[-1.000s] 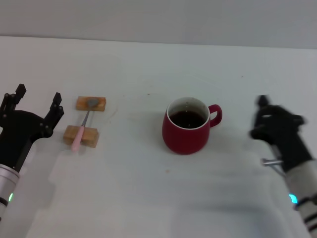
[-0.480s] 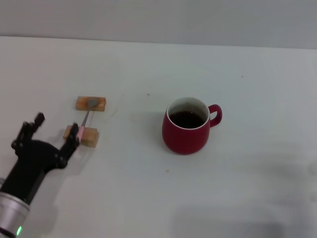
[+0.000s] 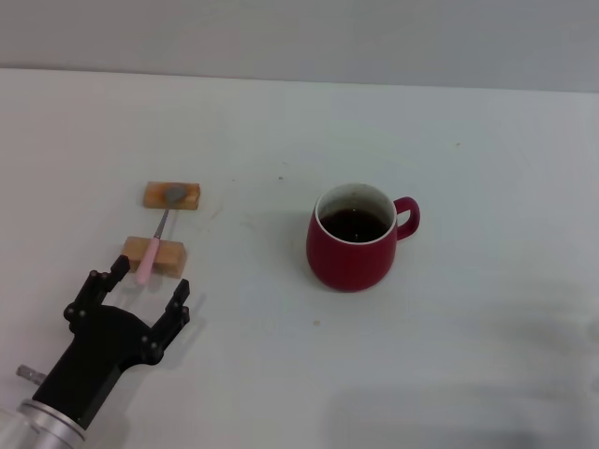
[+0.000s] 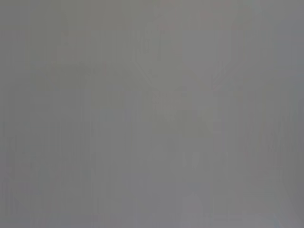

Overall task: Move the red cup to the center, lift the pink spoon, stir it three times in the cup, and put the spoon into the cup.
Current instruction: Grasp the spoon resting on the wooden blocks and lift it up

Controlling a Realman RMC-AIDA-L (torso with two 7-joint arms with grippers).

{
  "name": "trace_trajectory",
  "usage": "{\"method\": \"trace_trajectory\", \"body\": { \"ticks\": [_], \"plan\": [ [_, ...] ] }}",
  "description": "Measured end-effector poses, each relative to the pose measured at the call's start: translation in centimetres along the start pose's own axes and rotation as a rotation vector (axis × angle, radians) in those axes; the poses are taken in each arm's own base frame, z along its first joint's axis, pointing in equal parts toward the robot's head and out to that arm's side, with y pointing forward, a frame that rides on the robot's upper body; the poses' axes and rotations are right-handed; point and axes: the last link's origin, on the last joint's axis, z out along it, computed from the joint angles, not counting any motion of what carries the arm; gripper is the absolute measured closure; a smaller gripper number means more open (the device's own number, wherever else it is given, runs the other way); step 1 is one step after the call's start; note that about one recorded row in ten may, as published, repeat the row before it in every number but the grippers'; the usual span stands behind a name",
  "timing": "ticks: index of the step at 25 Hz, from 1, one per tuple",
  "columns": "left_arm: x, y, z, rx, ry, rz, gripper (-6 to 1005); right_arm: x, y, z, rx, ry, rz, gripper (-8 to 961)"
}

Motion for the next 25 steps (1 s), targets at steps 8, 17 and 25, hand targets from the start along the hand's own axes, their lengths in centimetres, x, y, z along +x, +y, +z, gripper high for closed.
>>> {"method": "trace_trajectory", "body": {
  "ticks": [8,17,25],
  "plan": [
    [-0.2,-0.2,1.0,-0.011,-0.026,0.013,203,-0.2,0.2,0.2,-0.008,-0.011,0.004,954],
    [-0.2,-0.6,1.9,-0.006,-0.041,0.020,204,-0.5,0.3,0.0,-0.015,-0.028,0.005,953],
    [-0.3,-1.4,1.8,0.049,-0.051,-0.003,206,-0.5,0.4,0.1,-0.019,-0.032,0.007,954]
  ]
}}
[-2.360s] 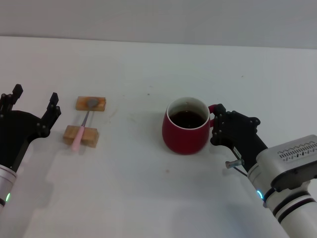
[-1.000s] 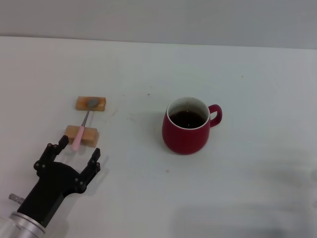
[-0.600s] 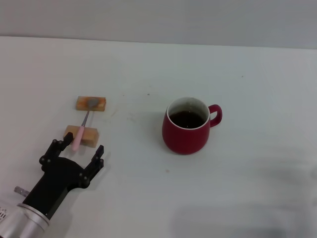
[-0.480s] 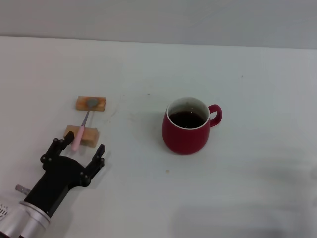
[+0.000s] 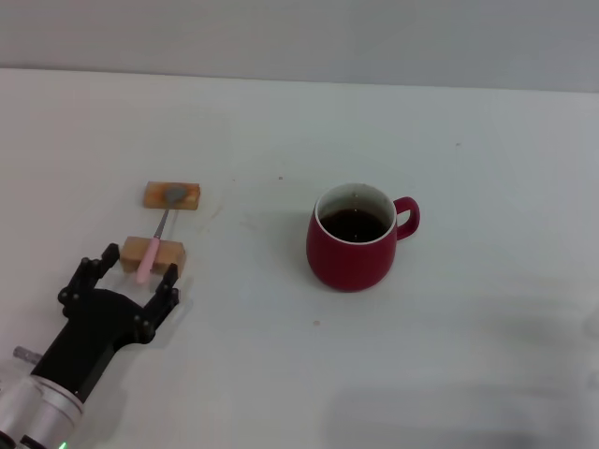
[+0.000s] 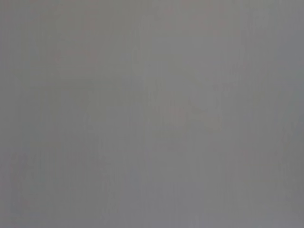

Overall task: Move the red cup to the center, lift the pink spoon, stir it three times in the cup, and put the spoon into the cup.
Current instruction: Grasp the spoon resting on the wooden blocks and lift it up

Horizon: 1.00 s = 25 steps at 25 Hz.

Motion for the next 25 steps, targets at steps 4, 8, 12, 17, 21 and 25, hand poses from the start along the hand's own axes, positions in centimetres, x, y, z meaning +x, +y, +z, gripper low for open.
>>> {"method": "trace_trajectory", "body": {
  "ticks": [4,8,12,17,21,25],
  "plan": [
    [-0.26,0.04,-0.37,0.009,-0.011,-0.011,206,-0.01,-0.05,0.00,0.000,-0.001,-0.001,954],
    [-0.45,0.16,-0.64,0.012,-0.019,-0.016,207,-0.01,-0.07,-0.01,0.000,0.000,-0.001,954],
    [-0.64,0.20,-0.71,0.013,-0.031,-0.018,208,-0.01,-0.07,-0.01,0.000,0.000,-0.002,954],
    [-0.78,0.33,-0.63,0.010,-0.043,-0.023,209,-0.01,-0.06,-0.01,0.000,-0.001,-0.002,953],
    [-0.76,0.34,-0.65,0.011,-0.042,-0.025,238,-0.01,-0.04,-0.03,-0.002,0.000,-0.002,953],
    [-0.68,0.33,-0.63,0.010,-0.037,-0.025,296,-0.01,0.05,-0.01,-0.007,0.000,-0.001,953]
  ]
}}
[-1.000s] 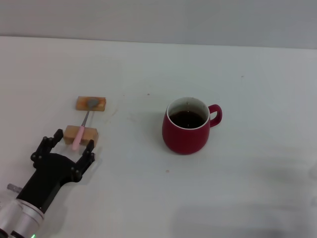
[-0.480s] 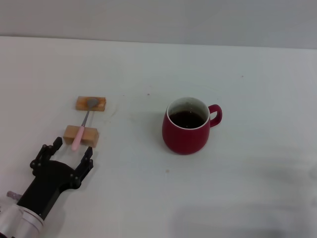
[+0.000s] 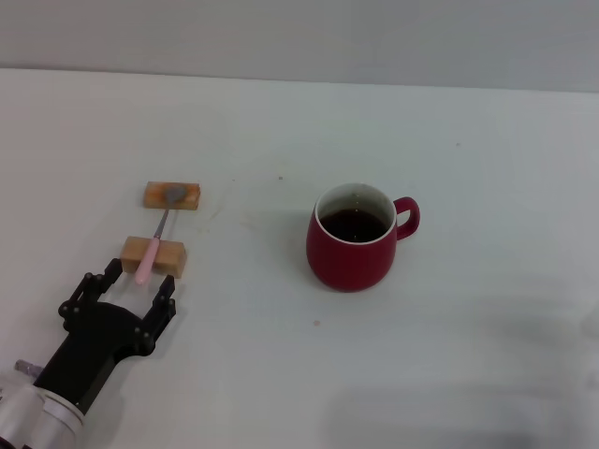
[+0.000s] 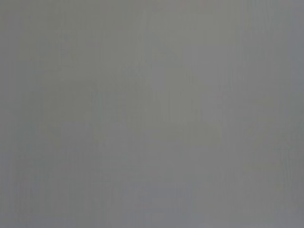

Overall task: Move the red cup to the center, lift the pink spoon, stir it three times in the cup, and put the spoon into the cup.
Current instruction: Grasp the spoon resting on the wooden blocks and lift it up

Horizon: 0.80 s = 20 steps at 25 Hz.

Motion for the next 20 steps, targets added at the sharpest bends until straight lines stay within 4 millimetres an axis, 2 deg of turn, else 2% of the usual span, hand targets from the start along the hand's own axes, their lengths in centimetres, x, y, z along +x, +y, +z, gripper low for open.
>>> {"method": "trace_trajectory", "body": {
  "ticks": [20],
  "plan": [
    [0.23,0.15,0.08,-0.007,0.013,0.004,353,0.06,-0.03,0.02,-0.004,0.003,-0.003,954]
  ]
}}
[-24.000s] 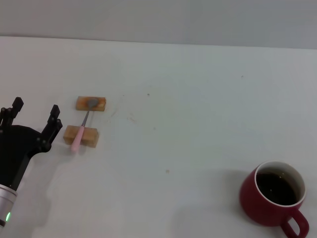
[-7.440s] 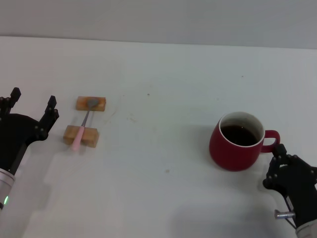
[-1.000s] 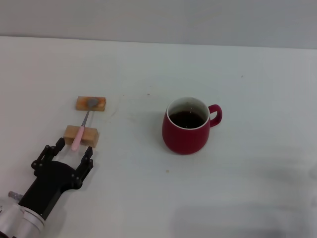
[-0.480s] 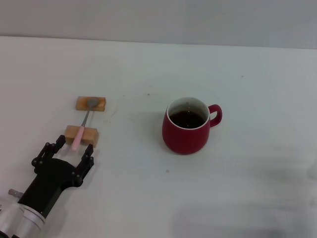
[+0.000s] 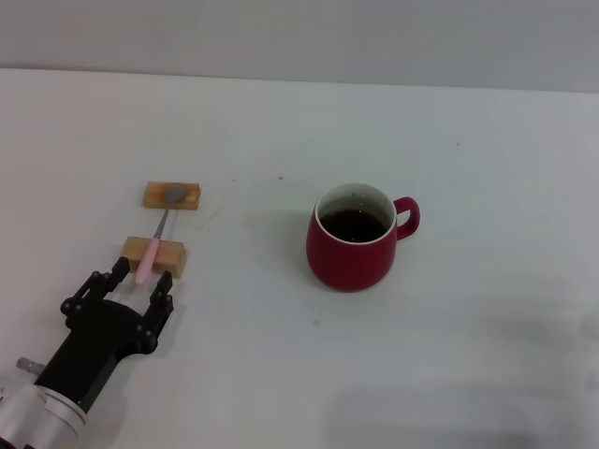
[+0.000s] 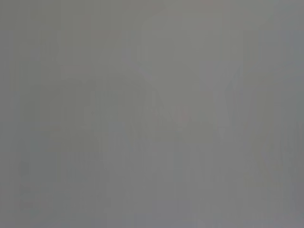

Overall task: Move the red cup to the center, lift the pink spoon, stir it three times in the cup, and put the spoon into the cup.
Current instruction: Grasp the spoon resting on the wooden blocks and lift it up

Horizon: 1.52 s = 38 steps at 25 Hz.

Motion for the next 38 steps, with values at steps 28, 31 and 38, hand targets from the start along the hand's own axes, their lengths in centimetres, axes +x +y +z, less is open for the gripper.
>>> {"method": "trace_trajectory", "body": {
  "ticks": [28,31,38],
  "plan": [
    [0.12,0.22,0.76,-0.023,-0.008,0.004,706,0.02,0.07,0.05,-0.002,0.002,0.001,953],
    [0.21,0.26,0.68,-0.020,-0.002,0.000,782,0.01,0.07,0.05,-0.002,0.001,0.001,954],
    [0.88,0.42,0.56,-0.030,0.043,0.000,831,0.02,0.10,0.05,-0.003,0.002,0.002,953]
  ]
}}
